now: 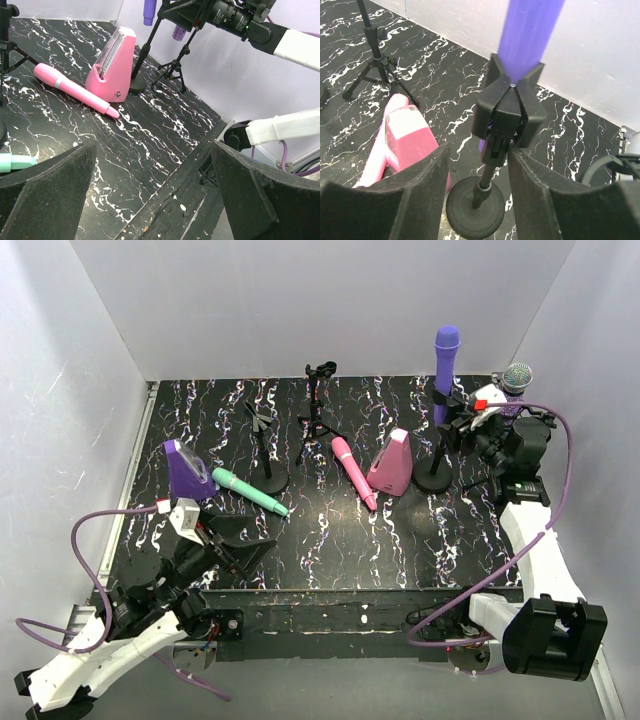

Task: Attach the microphones to the stand

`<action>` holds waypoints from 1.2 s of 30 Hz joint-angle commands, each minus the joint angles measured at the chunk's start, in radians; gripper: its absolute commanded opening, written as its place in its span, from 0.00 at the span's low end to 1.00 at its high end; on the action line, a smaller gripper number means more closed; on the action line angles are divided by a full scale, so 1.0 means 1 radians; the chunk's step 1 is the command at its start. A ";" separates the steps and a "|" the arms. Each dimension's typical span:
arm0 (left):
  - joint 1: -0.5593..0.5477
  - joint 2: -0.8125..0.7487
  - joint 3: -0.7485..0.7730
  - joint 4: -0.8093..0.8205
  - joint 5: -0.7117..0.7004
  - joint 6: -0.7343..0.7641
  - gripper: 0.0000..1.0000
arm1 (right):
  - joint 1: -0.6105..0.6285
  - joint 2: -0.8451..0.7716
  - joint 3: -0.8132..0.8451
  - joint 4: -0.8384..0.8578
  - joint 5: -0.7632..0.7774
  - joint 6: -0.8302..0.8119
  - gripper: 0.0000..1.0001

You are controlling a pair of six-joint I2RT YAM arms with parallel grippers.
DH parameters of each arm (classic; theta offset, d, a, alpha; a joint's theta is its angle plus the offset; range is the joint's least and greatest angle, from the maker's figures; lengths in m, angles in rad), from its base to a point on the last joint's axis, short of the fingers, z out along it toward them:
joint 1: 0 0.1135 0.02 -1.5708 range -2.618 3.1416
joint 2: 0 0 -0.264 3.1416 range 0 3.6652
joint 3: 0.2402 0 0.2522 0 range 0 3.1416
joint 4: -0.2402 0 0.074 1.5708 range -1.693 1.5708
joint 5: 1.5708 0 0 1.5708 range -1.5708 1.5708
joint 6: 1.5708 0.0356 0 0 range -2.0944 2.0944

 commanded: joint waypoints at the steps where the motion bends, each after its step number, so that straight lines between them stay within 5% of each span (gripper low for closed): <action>1: -0.002 -0.024 0.008 -0.027 -0.007 -0.004 0.98 | -0.010 -0.054 -0.022 -0.068 -0.008 0.001 0.60; 9: -0.002 -0.009 0.034 -0.070 -0.030 -0.013 0.98 | -0.050 -0.129 -0.002 -0.257 0.000 -0.006 0.81; 23: -0.002 0.054 0.098 -0.133 -0.076 0.002 0.98 | -0.112 -0.286 0.017 -0.552 -0.080 -0.075 0.87; 30: -0.002 0.050 0.135 -0.219 -0.165 -0.034 0.98 | -0.113 -0.378 0.033 -0.760 -0.193 -0.196 0.87; 36: -0.002 0.134 0.198 -0.346 -0.316 -0.148 0.98 | -0.115 -0.404 0.058 -1.062 -0.472 -0.413 0.98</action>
